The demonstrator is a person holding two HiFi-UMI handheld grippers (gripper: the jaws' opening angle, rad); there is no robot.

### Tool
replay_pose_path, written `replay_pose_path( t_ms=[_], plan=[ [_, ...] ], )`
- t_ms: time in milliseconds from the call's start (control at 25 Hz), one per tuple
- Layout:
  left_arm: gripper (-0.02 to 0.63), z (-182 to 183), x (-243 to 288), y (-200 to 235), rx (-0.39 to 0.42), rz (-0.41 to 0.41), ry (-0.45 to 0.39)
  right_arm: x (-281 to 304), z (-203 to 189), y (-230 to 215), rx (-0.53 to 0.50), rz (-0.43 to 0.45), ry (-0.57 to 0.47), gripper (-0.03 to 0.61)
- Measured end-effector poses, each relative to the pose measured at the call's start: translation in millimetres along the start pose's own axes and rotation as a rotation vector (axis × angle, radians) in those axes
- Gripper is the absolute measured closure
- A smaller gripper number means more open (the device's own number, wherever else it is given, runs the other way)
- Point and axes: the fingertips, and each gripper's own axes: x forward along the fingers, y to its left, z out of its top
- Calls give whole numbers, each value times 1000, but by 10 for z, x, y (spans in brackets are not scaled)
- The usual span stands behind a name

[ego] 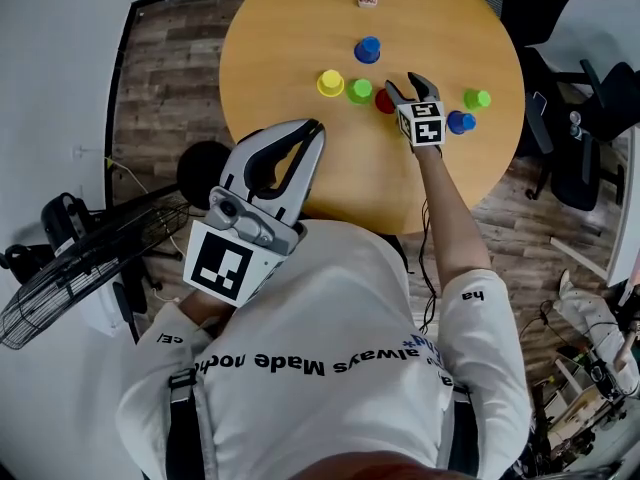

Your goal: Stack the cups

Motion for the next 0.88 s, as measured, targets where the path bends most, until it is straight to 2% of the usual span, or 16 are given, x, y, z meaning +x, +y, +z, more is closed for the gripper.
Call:
replay_pose_path(
  t_ms=[280, 880],
  plan=[
    [581, -54, 3, 157, -9, 33, 11, 272, 313, -52, -50, 21, 13, 337],
    [581, -213, 100, 509, -44, 96, 52, 1028, 521, 12, -119, 101, 130, 334]
  ],
)
